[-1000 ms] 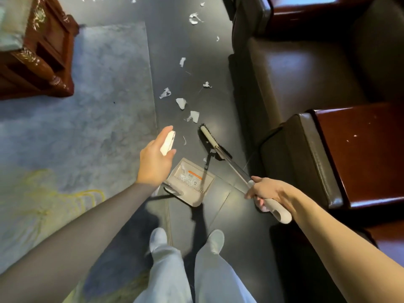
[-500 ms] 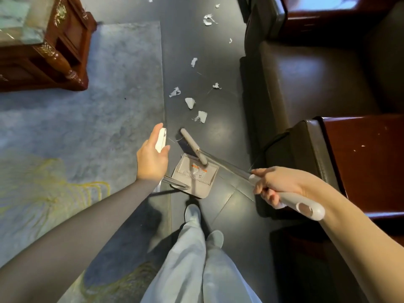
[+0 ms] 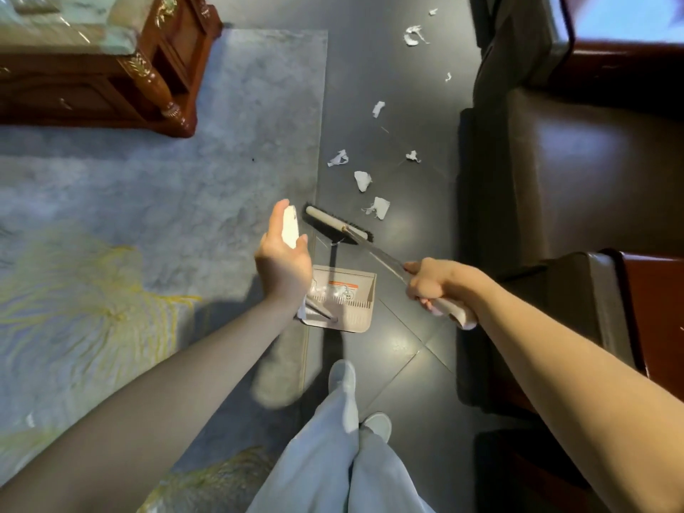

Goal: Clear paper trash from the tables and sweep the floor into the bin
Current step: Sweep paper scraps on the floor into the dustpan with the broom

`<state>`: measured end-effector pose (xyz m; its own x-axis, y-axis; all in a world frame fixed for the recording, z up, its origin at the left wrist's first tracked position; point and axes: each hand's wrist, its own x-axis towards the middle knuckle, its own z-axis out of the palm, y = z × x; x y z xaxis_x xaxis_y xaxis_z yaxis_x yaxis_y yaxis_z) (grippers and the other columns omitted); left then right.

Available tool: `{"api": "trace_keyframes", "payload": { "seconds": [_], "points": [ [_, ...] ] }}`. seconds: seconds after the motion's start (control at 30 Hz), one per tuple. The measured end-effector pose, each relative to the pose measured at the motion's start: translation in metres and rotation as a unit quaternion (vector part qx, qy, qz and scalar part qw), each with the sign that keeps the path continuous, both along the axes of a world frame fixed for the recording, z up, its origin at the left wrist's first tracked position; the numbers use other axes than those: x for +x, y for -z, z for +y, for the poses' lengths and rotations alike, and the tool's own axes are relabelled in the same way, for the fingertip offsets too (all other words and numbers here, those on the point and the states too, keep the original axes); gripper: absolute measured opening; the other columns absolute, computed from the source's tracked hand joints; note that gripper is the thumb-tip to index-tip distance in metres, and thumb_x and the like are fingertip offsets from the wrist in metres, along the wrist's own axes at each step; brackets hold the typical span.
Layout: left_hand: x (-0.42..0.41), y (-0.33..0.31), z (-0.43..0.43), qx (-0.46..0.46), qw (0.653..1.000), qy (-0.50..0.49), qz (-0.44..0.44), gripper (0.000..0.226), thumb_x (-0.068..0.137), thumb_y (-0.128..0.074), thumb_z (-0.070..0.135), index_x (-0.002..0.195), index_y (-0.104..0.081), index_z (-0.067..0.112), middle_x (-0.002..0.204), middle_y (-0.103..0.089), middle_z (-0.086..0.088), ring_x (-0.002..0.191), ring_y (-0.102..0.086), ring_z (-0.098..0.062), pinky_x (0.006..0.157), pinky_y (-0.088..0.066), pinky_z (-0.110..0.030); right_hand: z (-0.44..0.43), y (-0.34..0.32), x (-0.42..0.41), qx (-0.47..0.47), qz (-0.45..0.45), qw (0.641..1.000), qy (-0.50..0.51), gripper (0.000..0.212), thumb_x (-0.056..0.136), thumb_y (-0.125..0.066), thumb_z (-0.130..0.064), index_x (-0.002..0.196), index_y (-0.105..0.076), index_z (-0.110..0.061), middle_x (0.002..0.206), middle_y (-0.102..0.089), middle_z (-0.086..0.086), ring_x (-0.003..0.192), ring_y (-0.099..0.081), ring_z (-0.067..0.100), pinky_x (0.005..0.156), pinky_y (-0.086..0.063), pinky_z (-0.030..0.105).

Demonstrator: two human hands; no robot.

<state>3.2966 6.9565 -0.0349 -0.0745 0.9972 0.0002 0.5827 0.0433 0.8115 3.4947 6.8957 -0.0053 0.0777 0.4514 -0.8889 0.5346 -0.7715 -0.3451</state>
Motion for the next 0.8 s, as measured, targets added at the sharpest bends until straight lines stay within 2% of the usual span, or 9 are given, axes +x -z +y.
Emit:
{"api": "trace_keyframes", "payload": {
  "seconds": [0.07,0.17,0.23,0.27,0.33,0.4,0.47,0.63,0.8],
  "points": [
    [0.007,-0.001,0.015,-0.018,1.0,-0.005,-0.003,0.057,0.087,-0.059,-0.001,0.139,-0.047,0.019,0.126,-0.061,-0.009,0.112,-0.056,-0.027,0.08,-0.03,-0.01,0.004,0.001,-0.004,-0.038,0.029,0.999,-0.001,0.054,0.092,-0.05,0.0,0.143,-0.037,-0.009,0.084,-0.056,0.011,0.063,-0.051,0.016,0.071,-0.049,0.03],
    [0.012,-0.002,0.035,-0.047,0.999,0.0,-0.003,0.057,0.09,-0.056,0.002,0.141,-0.044,0.022,0.127,-0.058,-0.011,0.115,-0.054,-0.028,0.08,-0.029,-0.01,0.003,-0.008,0.01,-0.061,0.111,0.988,0.086,0.052,0.094,-0.044,0.001,0.145,-0.036,-0.007,0.06,-0.054,0.0,0.041,-0.049,0.005,0.043,-0.042,0.016],
    [0.014,-0.005,0.045,-0.058,0.998,0.012,0.008,0.056,0.09,-0.055,0.003,0.14,-0.044,0.025,0.125,-0.059,-0.012,0.114,-0.053,-0.029,0.082,-0.032,-0.016,0.003,-0.026,0.03,-0.053,0.13,0.983,0.121,0.045,0.096,-0.041,0.0,0.141,-0.043,-0.006,0.045,-0.053,-0.006,0.031,-0.045,0.004,0.032,-0.036,0.016],
    [0.016,-0.006,0.049,-0.059,0.998,0.021,0.013,0.055,0.091,-0.055,0.004,0.14,-0.044,0.026,0.123,-0.06,-0.012,0.113,-0.054,-0.03,0.083,-0.033,-0.018,0.007,-0.035,0.042,-0.063,0.152,0.977,0.138,0.039,0.096,-0.042,-0.002,0.134,-0.05,-0.01,0.042,-0.052,-0.005,0.03,-0.045,0.005,0.03,-0.036,0.017],
    [0.019,-0.007,0.055,-0.056,0.997,0.046,0.02,0.055,0.09,-0.056,0.003,0.139,-0.045,0.026,0.119,-0.061,-0.013,0.11,-0.055,-0.031,0.081,-0.032,-0.017,0.02,-0.06,0.062,-0.139,0.237,0.928,0.254,0.038,0.095,-0.044,-0.006,0.128,-0.051,-0.023,0.041,-0.049,0.0,0.027,-0.046,0.007,0.028,-0.039,0.018],
    [0.024,-0.007,0.062,-0.058,0.996,0.061,0.021,0.056,0.09,-0.055,0.003,0.14,-0.045,0.028,0.116,-0.062,-0.014,0.107,-0.056,-0.031,0.08,-0.033,-0.016,0.031,-0.077,0.078,-0.161,0.262,0.897,0.317,0.056,0.096,-0.04,-0.01,0.148,-0.027,-0.028,0.041,-0.046,0.002,0.026,-0.046,0.008,0.027,-0.041,0.017],
    [0.03,-0.008,0.071,-0.047,0.996,0.072,0.021,0.058,0.088,-0.057,0.003,0.139,-0.046,0.028,0.113,-0.063,-0.014,0.104,-0.057,-0.033,0.083,-0.037,-0.022,0.042,-0.087,0.09,-0.136,0.243,0.903,0.327,0.059,0.098,-0.038,-0.013,0.151,-0.016,-0.025,0.042,-0.044,0.001,0.026,-0.043,0.006,0.026,-0.039,0.015],
    [0.064,-0.01,0.103,0.001,0.995,0.101,0.022,0.057,0.086,-0.06,-0.001,0.139,-0.048,0.018,0.11,-0.064,-0.019,0.097,-0.059,-0.036,0.079,-0.04,-0.026,0.089,-0.079,0.128,-0.057,0.193,0.921,0.333,0.048,0.101,-0.035,-0.009,0.148,-0.032,-0.016,0.057,-0.035,0.002,0.027,-0.037,0.005,0.027,-0.034,0.012],
    [0.112,-0.006,0.148,-0.01,0.994,0.073,0.08,0.055,0.087,-0.061,0.002,0.138,-0.047,0.018,0.112,-0.066,-0.017,0.098,-0.058,-0.036,0.076,-0.035,-0.022,0.166,-0.037,0.185,-0.001,0.125,0.957,0.26,0.037,0.095,-0.043,0.003,0.129,-0.05,-0.009,0.056,-0.045,0.007,0.032,-0.04,0.008,0.031,-0.036,0.015]
  ]
}}
